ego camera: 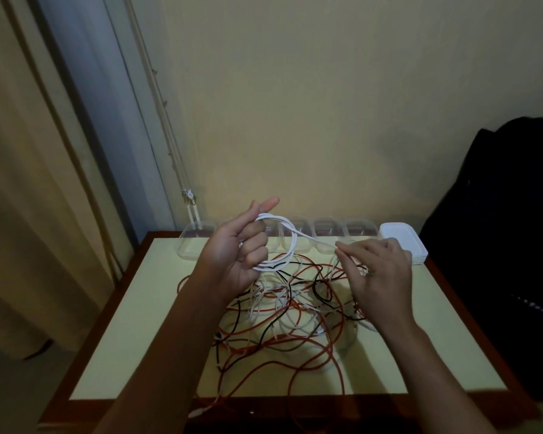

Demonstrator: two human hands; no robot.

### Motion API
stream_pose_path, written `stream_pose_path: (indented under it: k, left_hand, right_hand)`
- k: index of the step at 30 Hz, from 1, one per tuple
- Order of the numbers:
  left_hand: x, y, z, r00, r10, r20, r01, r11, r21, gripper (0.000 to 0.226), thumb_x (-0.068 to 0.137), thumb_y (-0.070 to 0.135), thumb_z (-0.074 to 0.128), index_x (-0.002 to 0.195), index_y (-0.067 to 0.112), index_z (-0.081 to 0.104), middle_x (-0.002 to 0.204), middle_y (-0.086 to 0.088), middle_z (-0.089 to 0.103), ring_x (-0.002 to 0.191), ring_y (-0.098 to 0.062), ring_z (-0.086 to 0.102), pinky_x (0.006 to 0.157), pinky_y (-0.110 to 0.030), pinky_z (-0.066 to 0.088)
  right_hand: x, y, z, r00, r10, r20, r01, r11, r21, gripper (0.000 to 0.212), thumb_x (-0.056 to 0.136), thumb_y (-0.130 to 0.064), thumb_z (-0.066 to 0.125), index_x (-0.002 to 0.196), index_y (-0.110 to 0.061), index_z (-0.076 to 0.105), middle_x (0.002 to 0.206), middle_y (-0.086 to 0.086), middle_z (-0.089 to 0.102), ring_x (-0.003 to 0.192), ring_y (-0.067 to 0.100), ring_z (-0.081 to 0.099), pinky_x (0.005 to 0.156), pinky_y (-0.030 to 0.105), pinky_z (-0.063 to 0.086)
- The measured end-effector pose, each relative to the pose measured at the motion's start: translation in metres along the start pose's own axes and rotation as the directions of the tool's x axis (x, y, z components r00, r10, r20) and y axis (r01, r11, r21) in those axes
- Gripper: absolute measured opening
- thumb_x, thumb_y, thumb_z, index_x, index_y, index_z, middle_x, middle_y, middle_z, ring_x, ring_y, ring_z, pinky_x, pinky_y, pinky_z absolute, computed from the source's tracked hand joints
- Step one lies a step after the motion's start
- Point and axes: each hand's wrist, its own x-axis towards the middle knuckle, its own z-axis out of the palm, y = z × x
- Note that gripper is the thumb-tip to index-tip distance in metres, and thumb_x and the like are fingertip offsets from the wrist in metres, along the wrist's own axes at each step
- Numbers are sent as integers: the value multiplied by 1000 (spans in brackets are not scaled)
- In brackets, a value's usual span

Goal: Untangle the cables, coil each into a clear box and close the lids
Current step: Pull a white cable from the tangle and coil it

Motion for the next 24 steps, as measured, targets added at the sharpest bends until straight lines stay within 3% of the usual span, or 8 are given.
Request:
stream_pose_path:
  k: [2, 6, 9, 14, 19, 24]
  left_hand:
    - [0, -1, -1, 1000, -7, -1, 7, 999, -31, 32, 97, 26, 45, 113, 7, 65, 45, 8, 24, 41, -8, 5, 30, -16, 12]
    - [0, -5, -4, 999, -7, -32, 6, 998, -56, 31, 96, 25, 47, 113, 7, 65, 44, 8, 24, 41, -7, 5, 29, -16, 12]
    - [1, -8, -6, 999, -2, -52, -4, 994, -110, 31, 93, 24, 49, 112, 7, 66, 43, 7, 24, 40, -8, 5, 29, -17, 11]
    - [3, -16, -14, 999, -30, -26, 21, 958, -286, 33, 94, 21, 47, 103, 3, 73, 44, 5, 27, 40, -7, 6, 28, -22, 17]
    - [7, -26, -20, 999, -48, 3, 46, 939, -341, 32, 97, 20, 47, 102, 1, 72, 43, 4, 28, 39, -6, 7, 27, -22, 19]
    - [8, -31, -20, 999, -43, 9, 43, 938, -343, 34, 96, 21, 45, 98, 1, 73, 41, 4, 27, 39, -7, 5, 26, -23, 21]
  right_hand:
    - [-5, -4, 4, 999, 23, 46, -26, 997, 74, 5, 87, -20, 80, 92, -21, 81, 82, -8, 73, 73, 16, 60, 72, 35, 46]
    - [-8, -19, 8, 951, 262, 162, -299, 913, 279, 7, 80, -13, 84, 82, -19, 81, 73, -15, 72, 69, 2, 66, 67, 5, 43]
    - [-11, -28, 10, 851, 474, 226, -525, 766, 371, 11, 81, -17, 84, 80, -26, 77, 66, -13, 72, 66, 2, 69, 65, 8, 47]
    - [-9, -47, 12, 663, 649, 373, -693, 345, 633, 4, 87, -12, 78, 88, -13, 74, 73, 6, 76, 72, 20, 76, 72, 30, 56]
    - [-5, -63, 7, 526, 700, 483, -682, 9, 731, 8, 90, -9, 74, 98, -8, 71, 80, 8, 77, 76, 17, 73, 74, 25, 57]
    - [-2, -82, 2, 449, 610, 653, -640, -291, 711, 13, 93, -5, 67, 105, 0, 68, 85, 8, 75, 77, 13, 72, 69, 17, 57]
